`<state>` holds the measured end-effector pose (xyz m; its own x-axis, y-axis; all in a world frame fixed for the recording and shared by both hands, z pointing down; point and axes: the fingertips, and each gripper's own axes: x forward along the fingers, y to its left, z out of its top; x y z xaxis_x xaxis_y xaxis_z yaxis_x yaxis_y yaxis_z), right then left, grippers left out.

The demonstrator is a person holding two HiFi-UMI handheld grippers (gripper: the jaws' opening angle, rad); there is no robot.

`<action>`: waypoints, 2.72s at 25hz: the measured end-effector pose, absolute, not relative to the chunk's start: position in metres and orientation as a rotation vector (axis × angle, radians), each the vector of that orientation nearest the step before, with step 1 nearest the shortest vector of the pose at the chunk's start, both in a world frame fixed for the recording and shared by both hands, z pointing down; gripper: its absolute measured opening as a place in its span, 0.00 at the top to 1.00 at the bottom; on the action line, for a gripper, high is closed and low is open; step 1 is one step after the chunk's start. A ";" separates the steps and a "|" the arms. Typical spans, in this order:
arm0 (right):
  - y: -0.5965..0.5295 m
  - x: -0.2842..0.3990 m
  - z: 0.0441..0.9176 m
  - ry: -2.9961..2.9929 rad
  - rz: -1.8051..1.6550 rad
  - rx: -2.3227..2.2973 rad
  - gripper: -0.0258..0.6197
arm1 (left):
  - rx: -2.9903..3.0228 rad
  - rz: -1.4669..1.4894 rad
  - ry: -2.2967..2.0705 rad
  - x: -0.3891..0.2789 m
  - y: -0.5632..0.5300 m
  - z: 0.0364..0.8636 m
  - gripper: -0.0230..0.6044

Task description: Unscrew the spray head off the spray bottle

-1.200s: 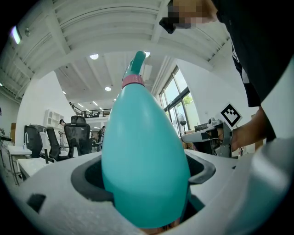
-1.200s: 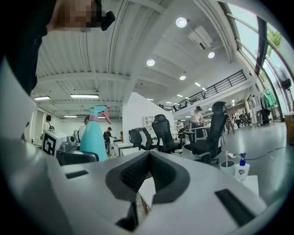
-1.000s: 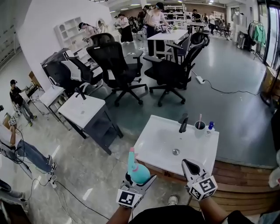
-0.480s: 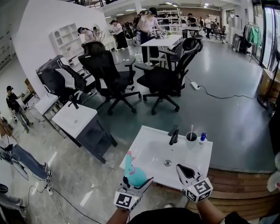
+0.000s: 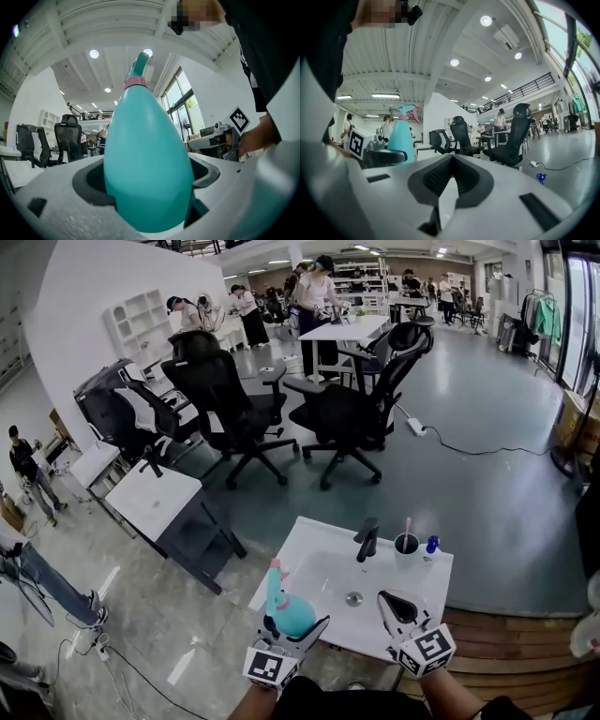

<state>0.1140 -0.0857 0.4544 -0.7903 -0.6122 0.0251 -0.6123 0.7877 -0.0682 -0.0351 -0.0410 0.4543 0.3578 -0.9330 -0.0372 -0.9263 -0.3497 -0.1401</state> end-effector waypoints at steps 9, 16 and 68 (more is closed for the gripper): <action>-0.123 0.104 0.454 -2.941 0.116 1.178 0.95 | -2.562 -0.067 1.582 -0.054 -0.092 0.468 0.24; -0.146 0.081 0.448 -2.884 0.106 1.322 0.95 | -2.642 -0.053 1.440 -0.076 -0.128 0.457 0.24; -0.153 -0.040 0.396 -3.021 0.171 0.955 0.66 | -2.838 -0.175 1.027 -0.047 -0.191 0.502 0.24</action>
<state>-0.0404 -0.1533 0.3964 -0.8183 -0.5748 0.0021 -0.5713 0.8130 -0.1122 -0.0467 -0.1913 0.5019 0.7633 -0.6425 0.0683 -0.6287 -0.7629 -0.1504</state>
